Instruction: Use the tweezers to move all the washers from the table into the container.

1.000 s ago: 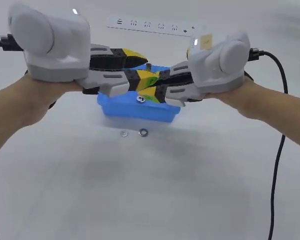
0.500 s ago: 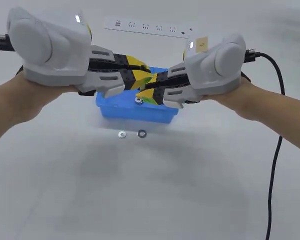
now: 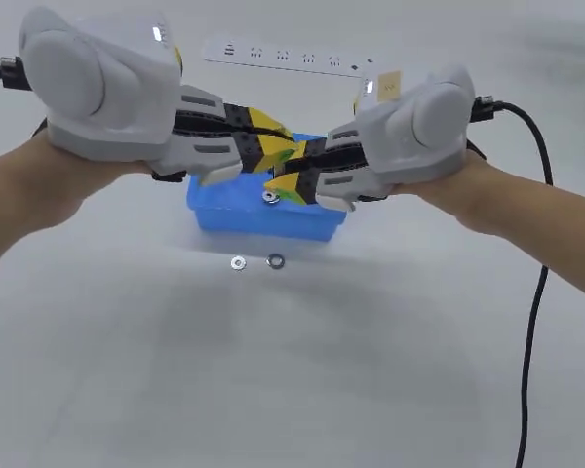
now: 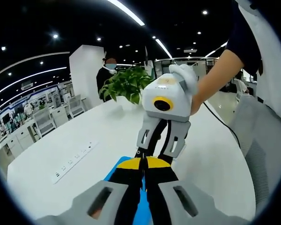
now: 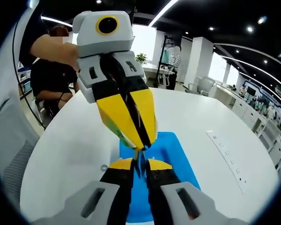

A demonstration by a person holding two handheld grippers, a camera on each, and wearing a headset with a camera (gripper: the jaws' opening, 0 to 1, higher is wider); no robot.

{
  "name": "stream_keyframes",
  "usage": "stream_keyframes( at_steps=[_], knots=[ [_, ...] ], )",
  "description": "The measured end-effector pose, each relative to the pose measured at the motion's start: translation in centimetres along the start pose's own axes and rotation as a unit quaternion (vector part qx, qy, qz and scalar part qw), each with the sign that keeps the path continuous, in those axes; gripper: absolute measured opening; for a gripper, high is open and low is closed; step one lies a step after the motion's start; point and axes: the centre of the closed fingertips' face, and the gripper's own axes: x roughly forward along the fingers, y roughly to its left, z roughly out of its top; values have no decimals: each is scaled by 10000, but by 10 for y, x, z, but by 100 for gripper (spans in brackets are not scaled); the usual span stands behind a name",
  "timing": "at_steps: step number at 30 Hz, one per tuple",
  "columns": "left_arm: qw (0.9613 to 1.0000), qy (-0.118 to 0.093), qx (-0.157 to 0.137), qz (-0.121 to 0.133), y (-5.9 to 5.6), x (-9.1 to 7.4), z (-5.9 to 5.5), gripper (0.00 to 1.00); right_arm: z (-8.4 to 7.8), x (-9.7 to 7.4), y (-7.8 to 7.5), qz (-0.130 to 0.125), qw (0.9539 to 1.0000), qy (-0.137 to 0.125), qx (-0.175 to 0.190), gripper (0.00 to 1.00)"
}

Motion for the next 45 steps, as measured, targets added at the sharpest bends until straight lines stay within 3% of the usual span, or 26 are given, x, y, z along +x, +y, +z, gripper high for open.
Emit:
stream_keyframes(
  at_steps=[6, 17, 20, 23, 30, 35, 40, 44, 45],
  knots=[
    [9998, -155, -117, 91, 5, -5, 9, 4, 0, -6, -5, -229, 9996, 18, 161, 15],
    [9999, -53, 20, 157, 12, -10, 5, 5, -1, -18, -10, -468, 9982, -97, 359, 32],
    [9998, -40, 29, 185, 13, -14, 5, 5, -6, -23, -15, -785, 9967, 14, 192, 40],
    [9998, -30, 21, 216, 14, -19, 3, 5, -8, -29, -17, -994, 9946, 29, 289, 53],
    [9994, -116, -68, 307, 9, -30, 7, 5, -10, -44, -4, -1086, 9929, -45, 482, 66],
    [9995, -29, -4, 303, 3, -37, 1, 5, -14, -55, 11, -1130, 9916, -54, 622, 74],
    [9989, -213, -111, 398, -4, -50, 9, 5, -23, -71, 29, -1161, 9900, -62, 796, 86],
    [9989, -164, -114, 421, -6, -56, 3, 5, -37, -79, 41, -1233, 9865, -28, 1081, 100],
    [9991, -136, -91, 403, -11, -56, 4, 5, -40, -80, 44, -1201, 9865, -12, 1111, 100]
  ],
)
